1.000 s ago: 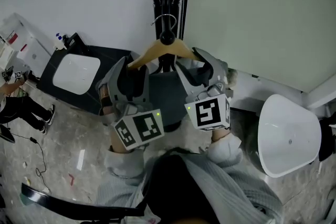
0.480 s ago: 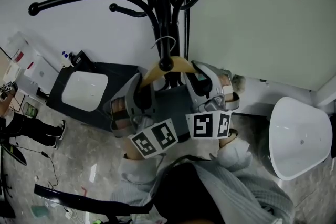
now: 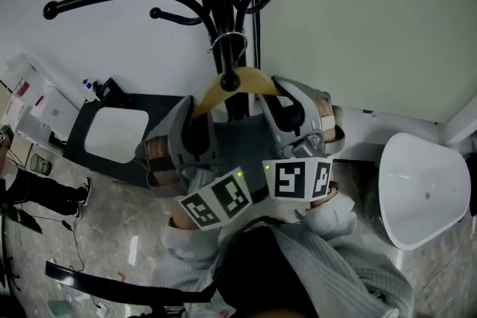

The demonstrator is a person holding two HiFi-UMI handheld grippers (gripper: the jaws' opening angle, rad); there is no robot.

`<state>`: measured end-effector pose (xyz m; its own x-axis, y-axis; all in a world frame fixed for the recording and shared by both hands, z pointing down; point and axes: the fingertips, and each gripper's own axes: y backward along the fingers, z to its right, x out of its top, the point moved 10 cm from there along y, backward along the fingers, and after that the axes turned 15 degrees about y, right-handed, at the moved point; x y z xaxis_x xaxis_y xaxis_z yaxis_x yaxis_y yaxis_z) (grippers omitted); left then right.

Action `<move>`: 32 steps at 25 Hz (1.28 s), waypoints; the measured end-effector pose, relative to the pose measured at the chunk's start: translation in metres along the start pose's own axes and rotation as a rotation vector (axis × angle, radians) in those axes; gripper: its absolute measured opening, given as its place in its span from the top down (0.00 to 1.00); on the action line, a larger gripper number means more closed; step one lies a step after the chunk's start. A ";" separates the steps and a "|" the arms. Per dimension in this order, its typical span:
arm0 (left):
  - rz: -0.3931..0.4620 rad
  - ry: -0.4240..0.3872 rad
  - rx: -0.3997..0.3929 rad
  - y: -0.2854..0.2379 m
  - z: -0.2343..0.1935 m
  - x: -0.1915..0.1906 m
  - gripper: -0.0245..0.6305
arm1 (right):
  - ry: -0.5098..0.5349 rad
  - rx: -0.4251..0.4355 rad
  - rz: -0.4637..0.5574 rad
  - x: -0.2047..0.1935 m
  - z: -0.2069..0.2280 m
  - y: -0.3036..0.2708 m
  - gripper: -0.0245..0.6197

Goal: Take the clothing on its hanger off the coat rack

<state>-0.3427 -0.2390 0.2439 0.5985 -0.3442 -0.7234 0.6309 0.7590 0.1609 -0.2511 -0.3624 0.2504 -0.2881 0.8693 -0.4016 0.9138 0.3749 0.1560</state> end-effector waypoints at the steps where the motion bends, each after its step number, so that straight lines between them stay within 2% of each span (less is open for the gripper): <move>1: 0.018 -0.001 -0.002 0.002 -0.001 0.006 0.81 | 0.005 -0.017 -0.009 0.001 0.005 0.005 0.79; 6: 0.109 0.015 -0.063 0.005 0.010 0.030 0.81 | 0.030 -0.089 -0.093 -0.006 0.024 0.035 0.80; 12: 0.194 0.047 -0.183 0.011 0.055 0.059 0.81 | 0.043 -0.133 -0.257 -0.036 0.038 0.085 0.80; 19: 0.268 0.089 -0.394 0.014 0.121 0.084 0.81 | 0.058 -0.142 -0.488 -0.078 0.040 0.143 0.80; 22: 0.293 0.098 -0.461 0.010 0.144 0.089 0.81 | 0.072 -0.143 -0.565 -0.092 0.039 0.156 0.80; 32: 0.409 0.112 -0.603 0.030 0.187 0.128 0.81 | 0.083 -0.210 -0.732 -0.108 0.051 0.218 0.80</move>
<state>-0.1552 -0.3637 0.2816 0.6535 0.0656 -0.7541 -0.0321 0.9977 0.0590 -0.0065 -0.3907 0.2815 -0.8272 0.3935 -0.4011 0.4100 0.9108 0.0478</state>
